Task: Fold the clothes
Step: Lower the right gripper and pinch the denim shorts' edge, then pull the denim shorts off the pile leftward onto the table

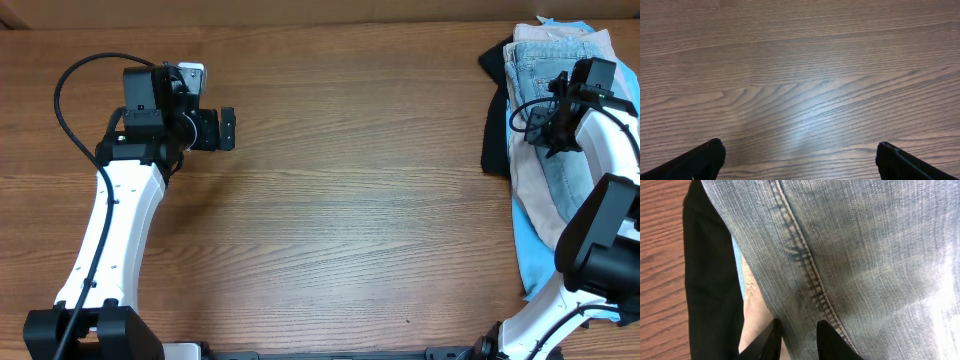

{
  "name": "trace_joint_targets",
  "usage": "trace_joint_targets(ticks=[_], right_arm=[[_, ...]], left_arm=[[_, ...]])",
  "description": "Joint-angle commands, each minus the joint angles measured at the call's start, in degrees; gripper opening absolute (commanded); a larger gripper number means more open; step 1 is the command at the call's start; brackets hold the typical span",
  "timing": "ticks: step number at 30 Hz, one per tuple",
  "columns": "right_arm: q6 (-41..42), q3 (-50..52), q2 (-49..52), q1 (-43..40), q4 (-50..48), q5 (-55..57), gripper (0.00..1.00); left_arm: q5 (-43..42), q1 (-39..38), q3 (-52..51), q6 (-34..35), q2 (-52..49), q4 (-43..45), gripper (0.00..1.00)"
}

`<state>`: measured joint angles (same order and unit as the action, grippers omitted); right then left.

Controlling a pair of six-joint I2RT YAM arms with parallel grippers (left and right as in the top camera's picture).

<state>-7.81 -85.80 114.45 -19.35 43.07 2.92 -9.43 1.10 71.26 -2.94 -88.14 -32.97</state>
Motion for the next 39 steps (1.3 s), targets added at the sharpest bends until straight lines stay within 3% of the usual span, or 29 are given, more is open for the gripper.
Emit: trace_joint_targets(ticks=[1,20,28,39], right_arm=[[-0.6,0.4,0.7,0.0,-0.5,-0.7,0.27],[-0.6,0.4,1.4,-0.3,0.2,-2.5,0.27],[0.8,0.3,2.2,-0.3,0.0,-1.0,0.11],[2.1,-3.2,-2.3,-0.3,2.4,-1.8,0.04]], left_arm=[[-0.7,-0.4,1.1,0.8,-0.3,-0.1,1.00],[-0.7,-0.4,1.1,0.8,-0.3,-0.1,1.00],[-0.7,-0.4,1.1,0.8,-0.3,-0.1,1.00],[-0.7,-0.4,1.1,0.8,-0.3,0.0,1.00]])
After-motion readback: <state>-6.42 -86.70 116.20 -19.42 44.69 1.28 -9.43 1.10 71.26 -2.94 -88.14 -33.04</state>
